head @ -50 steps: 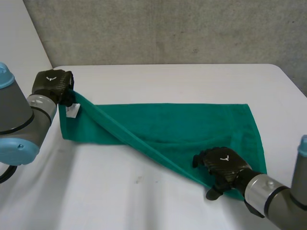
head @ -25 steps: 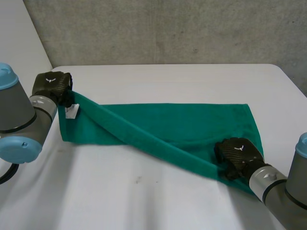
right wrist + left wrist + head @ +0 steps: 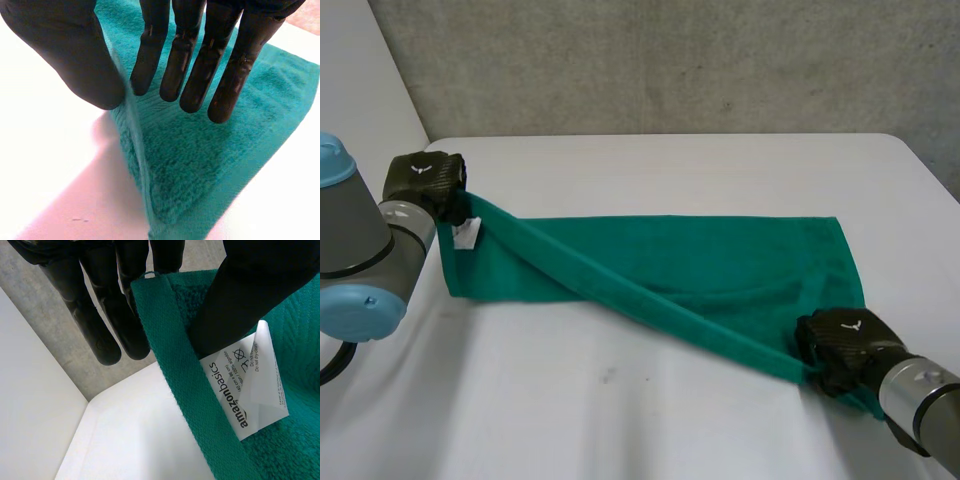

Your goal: Fold the towel.

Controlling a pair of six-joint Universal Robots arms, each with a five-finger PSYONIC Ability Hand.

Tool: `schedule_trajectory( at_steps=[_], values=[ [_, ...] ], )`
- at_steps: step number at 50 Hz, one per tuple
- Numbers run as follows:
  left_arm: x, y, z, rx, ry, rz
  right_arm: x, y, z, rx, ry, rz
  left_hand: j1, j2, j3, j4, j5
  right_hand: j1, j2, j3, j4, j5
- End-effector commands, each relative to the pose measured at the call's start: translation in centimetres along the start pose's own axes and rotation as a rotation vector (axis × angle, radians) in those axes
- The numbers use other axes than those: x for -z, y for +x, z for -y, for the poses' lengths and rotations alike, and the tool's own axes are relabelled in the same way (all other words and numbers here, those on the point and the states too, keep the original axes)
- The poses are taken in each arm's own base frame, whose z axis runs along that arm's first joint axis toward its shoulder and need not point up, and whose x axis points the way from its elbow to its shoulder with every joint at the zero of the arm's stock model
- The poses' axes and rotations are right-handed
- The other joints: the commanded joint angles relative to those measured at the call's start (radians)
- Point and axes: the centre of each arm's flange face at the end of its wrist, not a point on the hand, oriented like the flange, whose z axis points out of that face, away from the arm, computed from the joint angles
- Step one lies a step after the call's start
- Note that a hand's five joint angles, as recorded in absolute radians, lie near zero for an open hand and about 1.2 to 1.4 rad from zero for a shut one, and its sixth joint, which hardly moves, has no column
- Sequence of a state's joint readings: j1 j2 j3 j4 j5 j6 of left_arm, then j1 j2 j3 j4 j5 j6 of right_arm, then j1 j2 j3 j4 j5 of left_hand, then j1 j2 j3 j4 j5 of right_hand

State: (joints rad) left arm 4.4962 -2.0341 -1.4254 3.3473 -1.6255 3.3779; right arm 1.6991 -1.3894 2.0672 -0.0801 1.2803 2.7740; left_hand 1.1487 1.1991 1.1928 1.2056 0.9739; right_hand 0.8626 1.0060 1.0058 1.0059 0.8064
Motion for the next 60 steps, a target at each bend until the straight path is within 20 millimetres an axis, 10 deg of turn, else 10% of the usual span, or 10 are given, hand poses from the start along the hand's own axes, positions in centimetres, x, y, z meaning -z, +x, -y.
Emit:
schedule_trajectory(
  at_steps=[1, 10, 26, 45, 60],
  values=[
    [0.0, 0.0, 0.0, 0.0, 0.0, 0.002, 0.1, 1.1, -0.2, 0.01, -0.003, -0.034, 0.248, 0.197, 0.203, 0.191, 0.248, 0.534, 0.39, 0.39, 0.39, 0.415],
    [0.5, 0.1, -0.6, -0.002, -0.046, -0.009, -0.1, 2.9, -0.5, 0.021, -0.011, -0.066, 0.248, 0.197, 0.203, 0.191, 0.248, 0.534, 0.39, 0.39, 0.39, 0.415],
    [6.2, -0.3, -3.0, 0.005, -0.237, -0.089, 1.5, 5.7, 5.5, 0.295, 0.097, -0.152, 0.248, 0.197, 0.203, 0.191, 0.248, 0.534, 0.39, 0.39, 0.39, 0.415],
    [-0.8, -0.5, -3.6, 0.001, -0.118, 0.025, -13.1, 6.0, 10.6, 0.409, 0.223, -0.118, 0.248, 0.197, 0.203, 0.191, 0.248, 0.534, 0.39, 0.39, 0.39, 0.415],
    [-7.7, 1.9, -5.2, -0.004, 0.02, 0.035, -20.3, 7.7, 12.4, 0.402, 0.381, -0.194, 0.248, 0.197, 0.203, 0.191, 0.248, 0.534, 0.39, 0.39, 0.39, 0.415]
  ],
)
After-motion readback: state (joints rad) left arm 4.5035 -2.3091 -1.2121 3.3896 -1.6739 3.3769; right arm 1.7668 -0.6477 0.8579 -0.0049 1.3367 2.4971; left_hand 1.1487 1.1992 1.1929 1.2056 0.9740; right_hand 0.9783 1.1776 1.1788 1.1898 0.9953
